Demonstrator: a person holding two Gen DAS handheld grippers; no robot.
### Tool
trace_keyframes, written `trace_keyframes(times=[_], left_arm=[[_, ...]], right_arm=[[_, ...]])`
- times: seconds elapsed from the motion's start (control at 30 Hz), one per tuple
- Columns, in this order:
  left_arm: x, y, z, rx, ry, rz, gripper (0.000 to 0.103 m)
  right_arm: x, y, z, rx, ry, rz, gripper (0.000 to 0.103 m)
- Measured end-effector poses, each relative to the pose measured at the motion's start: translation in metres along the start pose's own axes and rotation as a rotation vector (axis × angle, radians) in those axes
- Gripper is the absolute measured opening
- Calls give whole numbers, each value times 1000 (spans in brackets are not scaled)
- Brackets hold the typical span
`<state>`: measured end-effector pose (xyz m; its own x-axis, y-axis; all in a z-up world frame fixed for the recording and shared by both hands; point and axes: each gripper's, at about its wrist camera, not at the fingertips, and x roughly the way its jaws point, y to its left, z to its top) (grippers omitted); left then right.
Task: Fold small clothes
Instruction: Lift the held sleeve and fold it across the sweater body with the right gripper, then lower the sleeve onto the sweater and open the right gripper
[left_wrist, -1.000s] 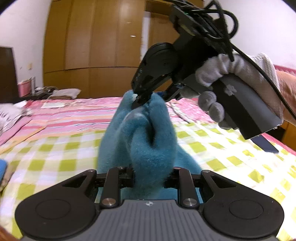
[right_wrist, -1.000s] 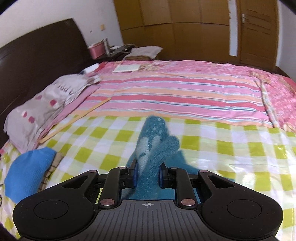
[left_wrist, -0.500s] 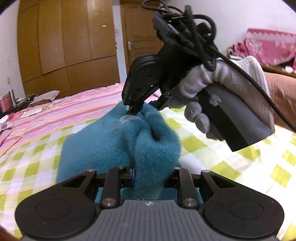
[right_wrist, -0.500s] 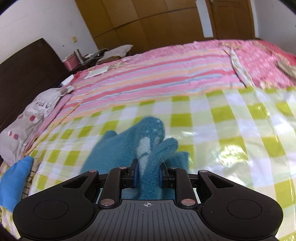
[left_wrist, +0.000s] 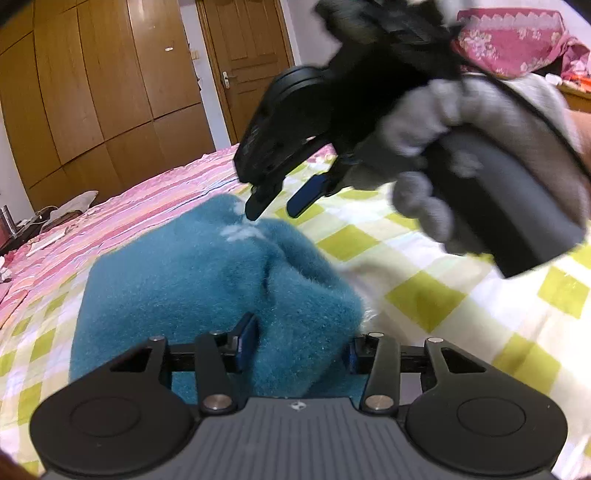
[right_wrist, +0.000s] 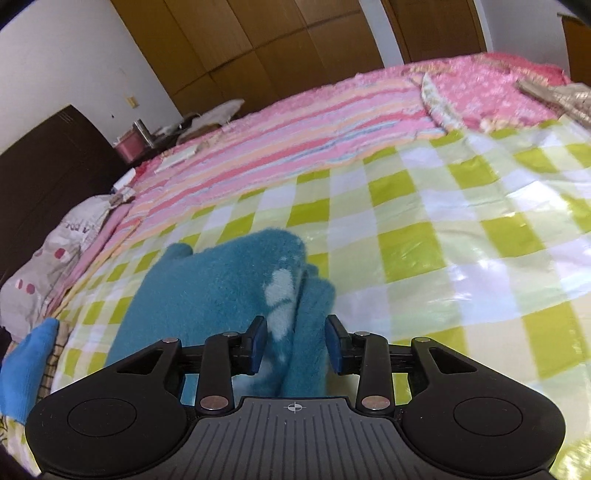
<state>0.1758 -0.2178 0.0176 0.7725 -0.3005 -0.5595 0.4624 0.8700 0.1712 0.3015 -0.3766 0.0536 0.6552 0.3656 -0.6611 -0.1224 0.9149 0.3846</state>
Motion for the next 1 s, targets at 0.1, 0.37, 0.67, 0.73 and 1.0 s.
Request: trace_keyframes(times=[0.1, 0.37, 0.67, 0.73, 1.0], left_arm=[[-19, 4, -3, -6, -17, -28, 49], [-78, 24, -25, 17, -56, -38, 51], [-82, 61, -23, -75, -46, 60, 52], [-76, 73, -21, -112, -45, 82, 52], [-30, 114, -31, -289, 88, 113, 54]], right_arm=[[-30, 8, -12, -22, -5, 43, 41], [-59, 46, -58, -126, 87, 125, 47], [-66, 29, -98, -38, 85, 87, 8], [-73, 25, -110, -14, 56, 74, 7], [-66, 5, -130, 85, 72, 51, 8]])
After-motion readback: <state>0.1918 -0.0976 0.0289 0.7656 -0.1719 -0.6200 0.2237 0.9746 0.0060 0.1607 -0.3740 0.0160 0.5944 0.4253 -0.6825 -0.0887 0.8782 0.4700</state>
